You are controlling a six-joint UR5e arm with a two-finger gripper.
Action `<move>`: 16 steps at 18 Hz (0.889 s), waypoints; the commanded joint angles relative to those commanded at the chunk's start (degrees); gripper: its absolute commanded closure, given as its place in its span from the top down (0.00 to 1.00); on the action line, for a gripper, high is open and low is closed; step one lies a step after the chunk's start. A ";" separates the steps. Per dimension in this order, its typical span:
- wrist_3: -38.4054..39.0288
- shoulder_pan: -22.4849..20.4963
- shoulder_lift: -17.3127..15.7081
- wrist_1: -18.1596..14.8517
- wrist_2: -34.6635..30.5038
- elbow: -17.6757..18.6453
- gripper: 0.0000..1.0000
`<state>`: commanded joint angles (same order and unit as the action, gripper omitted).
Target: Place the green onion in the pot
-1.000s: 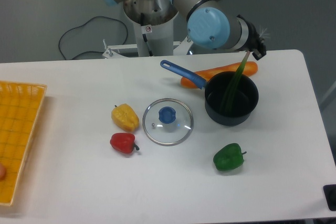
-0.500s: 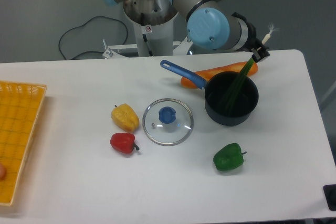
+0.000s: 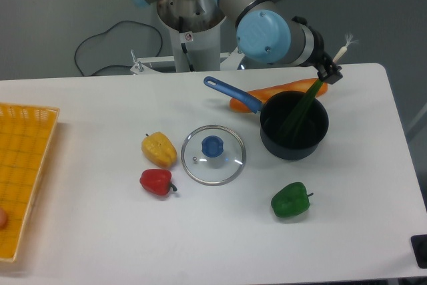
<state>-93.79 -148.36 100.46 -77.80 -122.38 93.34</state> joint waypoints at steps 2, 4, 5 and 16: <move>2.10 0.00 -0.17 1.07 3.80 -0.09 1.00; 3.25 0.17 -0.18 1.07 6.09 -0.18 1.00; 3.87 0.18 -0.18 1.07 6.97 -0.18 1.00; 8.71 2.45 -0.35 1.16 26.14 -1.41 1.00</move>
<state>-85.08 -145.91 100.11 -76.64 -96.24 91.93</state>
